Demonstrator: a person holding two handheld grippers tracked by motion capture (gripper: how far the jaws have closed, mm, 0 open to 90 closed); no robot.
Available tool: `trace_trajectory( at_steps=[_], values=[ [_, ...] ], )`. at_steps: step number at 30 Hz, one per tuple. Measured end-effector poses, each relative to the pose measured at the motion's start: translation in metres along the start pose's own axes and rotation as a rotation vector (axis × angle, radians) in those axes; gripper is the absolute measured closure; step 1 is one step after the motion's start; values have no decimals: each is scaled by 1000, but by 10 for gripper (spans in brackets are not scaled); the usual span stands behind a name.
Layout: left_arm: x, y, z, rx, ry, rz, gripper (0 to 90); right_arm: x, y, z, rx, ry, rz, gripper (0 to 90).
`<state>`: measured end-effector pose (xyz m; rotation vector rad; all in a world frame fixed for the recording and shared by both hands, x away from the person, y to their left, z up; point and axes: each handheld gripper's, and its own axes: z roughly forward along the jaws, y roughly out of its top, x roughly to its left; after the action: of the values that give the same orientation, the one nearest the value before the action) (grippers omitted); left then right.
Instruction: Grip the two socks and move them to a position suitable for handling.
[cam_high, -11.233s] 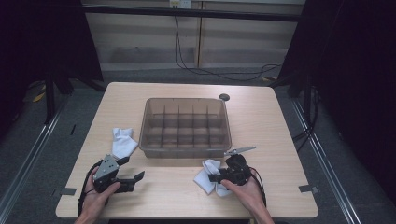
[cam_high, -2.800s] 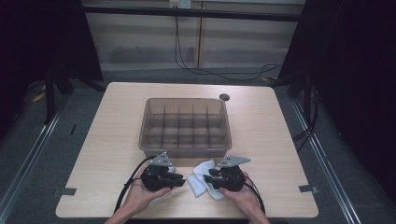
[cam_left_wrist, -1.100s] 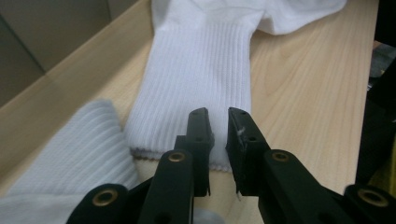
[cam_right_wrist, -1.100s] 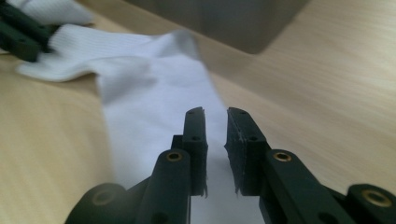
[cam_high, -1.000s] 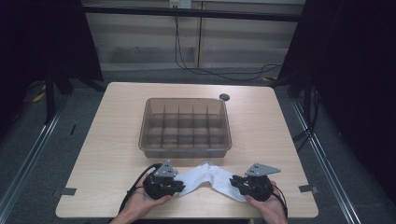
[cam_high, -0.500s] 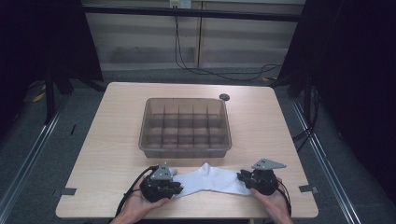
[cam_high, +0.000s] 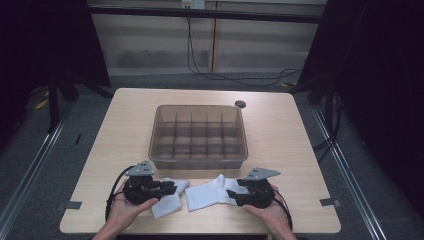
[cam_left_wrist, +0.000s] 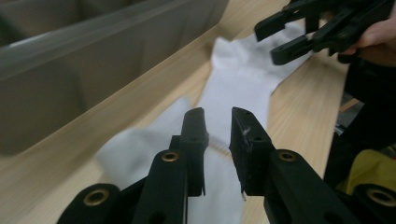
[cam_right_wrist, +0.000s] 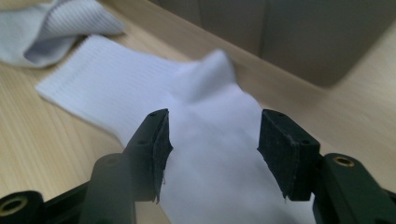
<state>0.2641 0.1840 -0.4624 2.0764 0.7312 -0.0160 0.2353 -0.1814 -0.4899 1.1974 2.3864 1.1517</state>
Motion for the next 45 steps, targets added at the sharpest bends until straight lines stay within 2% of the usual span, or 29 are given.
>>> trace_trajectory(
  at_steps=[1, 4, 6, 7, 9, 11, 14, 15, 16, 18, 20, 22, 26, 29, 33, 37, 38, 41, 45],
  values=[
    [2, -3, -2, 3, 10, 0, 758, 5, 6, 4, -17, 27, -17, 436],
    [12, -11, -6, -3, 44, -31, 747, 14, 16, 11, -59, 39, -26, 466],
    [20, -12, -5, -14, 55, -58, 711, 20, 23, 20, -58, 89, -12, 503],
    [23, -12, -4, -14, 60, -68, 671, 24, 26, 24, -54, 102, -22, 515],
    [26, -13, -2, -7, 79, -57, 626, 32, 30, 30, -50, 137, -38, 546],
    [29, -12, 1, -14, 76, -79, 538, 40, 33, 36, -44, 153, -58, 577],
    [31, -13, 8, 18, 75, -93, 523, 45, 37, 43, -35, 164, -66, 617],
    [30, -13, 10, 32, 68, -86, 527, 47, 38, 46, -30, 171, -73, 628],
    [28, -14, 13, 40, 83, -69, 555, 49, 39, 50, -24, 179, -78, 640],
    [28, -14, 16, 54, 78, -60, 639, 51, 41, 57, -12, 182, -90, 657],
    [28, -15, 17, 55, 81, -55, 777, 55, 44, 64, -4, 191, -94, 667],
    [27, -14, 13, 40, 63, -58, 891, 58, 46, 70, -10, 200, -94, 685],
    [25, -13, 4, 8, 34, -59, 900, 65, 50, 78, -8, 222, -108, 698],
    [20, -12, -4, -35, -6, -50, 900, 68, 53, 84, -4, 229, -118, 710],
    [11, -7, -12, -89, -36, -25, 900, 70, 57, 92, 11, 231, -118, 731],
    [6, -4, -12, -112, -67, -25, 900, 75, 65, 100, 5, 251, -127, 728],
    [4, -4, -11, -107, -60, -15, 900, 77, 66, 101, 5, 257, -134, 721],
    [4, -4, -11, -103, -58, -13, 900, 78, 68, 97, 2, 246, -143, 703],
    [9, -6, -10, -102, -39, -31, 900, 70, 68, 74, -30, 241, -135, 682]
  ],
)
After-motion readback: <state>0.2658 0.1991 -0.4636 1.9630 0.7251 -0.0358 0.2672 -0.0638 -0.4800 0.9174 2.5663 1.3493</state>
